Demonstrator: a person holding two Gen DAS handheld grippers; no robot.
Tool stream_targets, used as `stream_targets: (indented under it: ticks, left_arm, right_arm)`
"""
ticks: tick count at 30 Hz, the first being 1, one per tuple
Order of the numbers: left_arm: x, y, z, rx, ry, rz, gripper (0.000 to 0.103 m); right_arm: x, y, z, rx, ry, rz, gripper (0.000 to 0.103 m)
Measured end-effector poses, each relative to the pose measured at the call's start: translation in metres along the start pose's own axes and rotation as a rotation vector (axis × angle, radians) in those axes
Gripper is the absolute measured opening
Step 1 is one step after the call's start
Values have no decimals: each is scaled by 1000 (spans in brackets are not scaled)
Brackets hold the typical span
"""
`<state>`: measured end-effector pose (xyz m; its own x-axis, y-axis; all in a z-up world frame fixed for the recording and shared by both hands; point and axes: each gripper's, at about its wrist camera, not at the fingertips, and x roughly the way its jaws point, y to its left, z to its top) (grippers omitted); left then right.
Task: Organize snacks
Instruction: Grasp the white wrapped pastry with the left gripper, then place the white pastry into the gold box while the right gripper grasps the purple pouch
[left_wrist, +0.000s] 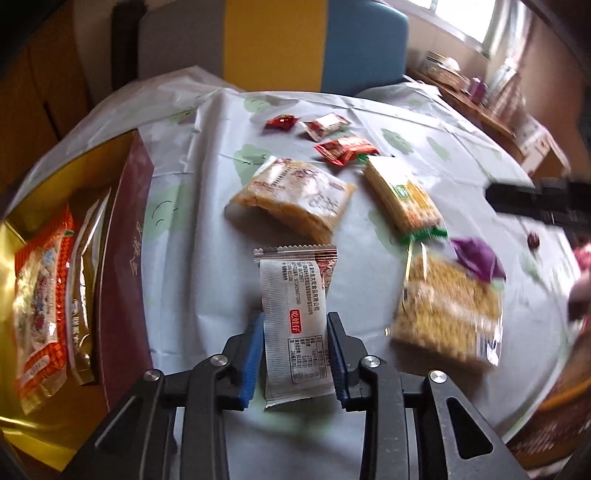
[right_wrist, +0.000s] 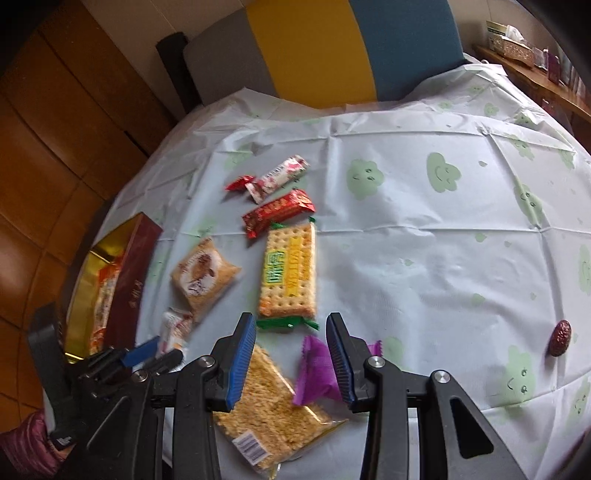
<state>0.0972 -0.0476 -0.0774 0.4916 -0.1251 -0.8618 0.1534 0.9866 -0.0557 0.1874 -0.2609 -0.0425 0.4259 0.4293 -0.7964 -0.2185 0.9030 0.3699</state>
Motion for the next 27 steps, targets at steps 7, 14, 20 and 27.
stream_targets:
  ticks: [7, 14, 20, 27]
  left_arm:
    - [-4, 0, -15, 30, -8, -20, 34]
    - [0, -1, -14, 33, -10, -19, 34]
    - [-2, 1, -16, 30, -12, -30, 34]
    - [-3, 1, -18, 18, -23, -27, 34]
  right_arm:
    - [9, 4, -2, -13, 45, -16, 40]
    - [11, -23, -3, 107, 72, -58, 40]
    - [17, -24, -8, 118, 120, -58, 66]
    - [32, -16, -15, 56, 204, -105, 69]
